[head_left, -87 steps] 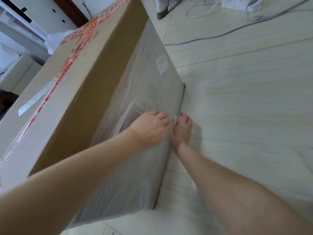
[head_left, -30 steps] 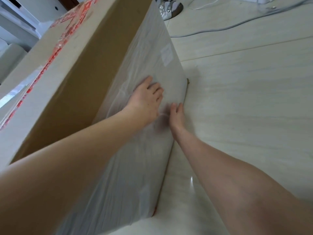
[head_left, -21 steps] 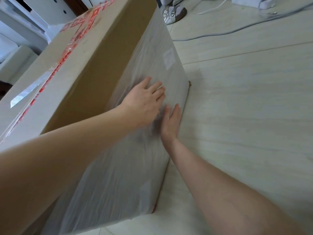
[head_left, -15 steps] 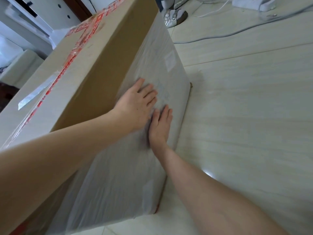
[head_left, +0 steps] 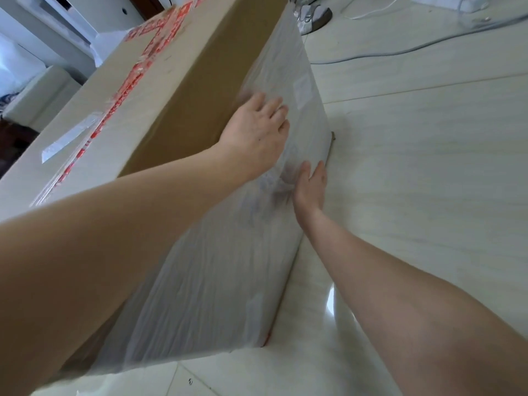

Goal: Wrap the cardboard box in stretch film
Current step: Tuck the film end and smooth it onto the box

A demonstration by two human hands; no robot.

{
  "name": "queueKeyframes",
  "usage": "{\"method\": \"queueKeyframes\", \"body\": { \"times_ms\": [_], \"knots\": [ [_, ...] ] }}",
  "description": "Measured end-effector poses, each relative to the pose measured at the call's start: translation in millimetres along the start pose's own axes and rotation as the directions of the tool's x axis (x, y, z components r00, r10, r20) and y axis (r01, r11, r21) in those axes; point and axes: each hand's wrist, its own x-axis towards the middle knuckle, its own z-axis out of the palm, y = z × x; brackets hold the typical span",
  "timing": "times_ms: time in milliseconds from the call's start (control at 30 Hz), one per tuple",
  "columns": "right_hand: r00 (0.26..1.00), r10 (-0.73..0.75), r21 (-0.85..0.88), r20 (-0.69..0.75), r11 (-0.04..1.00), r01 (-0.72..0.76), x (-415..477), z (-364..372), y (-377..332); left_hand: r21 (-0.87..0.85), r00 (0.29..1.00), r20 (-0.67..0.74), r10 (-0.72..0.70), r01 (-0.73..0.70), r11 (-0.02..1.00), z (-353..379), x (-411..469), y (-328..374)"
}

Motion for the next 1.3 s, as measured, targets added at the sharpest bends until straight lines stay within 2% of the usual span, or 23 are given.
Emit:
{"method": "queueKeyframes", "body": {
  "times_ms": [100,167,267,367,567,700,800,867,1000,1133,1300],
  "knots": [
    [1.0,-0.019,0.008,0.008,1.0,0.019,-18.6,2.3,13.7,-0.056,0.985,0.068,0.156,-0.153,0.987,8.8,-8.0,36.5],
    [0.997,-0.063,-0.035,0.041,0.997,0.065,-33.2,11.0,18.6,-0.051,0.967,0.142,0.211,-0.205,0.977,19.0,-16.3,55.5],
    [0.989,-0.07,-0.005,0.129,0.997,0.071,-42.7,21.5,22.5,0.002,0.96,0.206,0.189,-0.193,0.981,34.0,-19.4,59.5],
    [0.985,-0.038,-0.013,0.167,0.999,0.04,-29.2,20.0,13.8,0.035,0.964,0.208,0.168,-0.179,0.983,34.4,-14.5,45.0],
    [0.994,-0.071,-0.045,0.081,0.996,0.075,-11.5,5.0,-3.6,-0.042,0.998,0.051,0.048,-0.046,0.998,10.2,-2.3,8.6],
    [0.995,-0.098,-0.013,0.029,0.995,0.098,-31.1,0.9,-2.0,-0.134,0.983,-0.148,0.111,-0.132,0.982,6.1,-17.0,18.3],
    [0.994,-0.102,-0.04,0.05,0.994,0.104,-42.2,0.3,4.6,-0.154,0.983,-0.016,0.182,-0.182,0.971,4.4,-32.3,40.2],
    [0.994,-0.091,-0.044,0.055,0.995,0.093,-46.2,-0.9,9.1,-0.152,0.983,0.063,0.175,-0.164,0.975,3.4,-37.3,47.3],
    [0.993,-0.092,-0.033,0.074,0.995,0.095,-50.9,-3.0,5.4,-0.091,0.991,0.043,0.13,-0.126,0.988,7.9,-34.1,40.9],
    [0.989,-0.123,0.003,0.083,0.992,0.124,-46.4,-3.0,-12.8,0.05,0.999,0.005,0.04,-0.041,0.998,2.7,-20.0,15.8],
    [0.988,-0.106,0.038,0.109,0.994,0.103,-37.9,7.0,-34.0,0.115,0.999,0.052,0.003,-0.009,0.993,7.5,-6.5,1.2]
  ]
}}
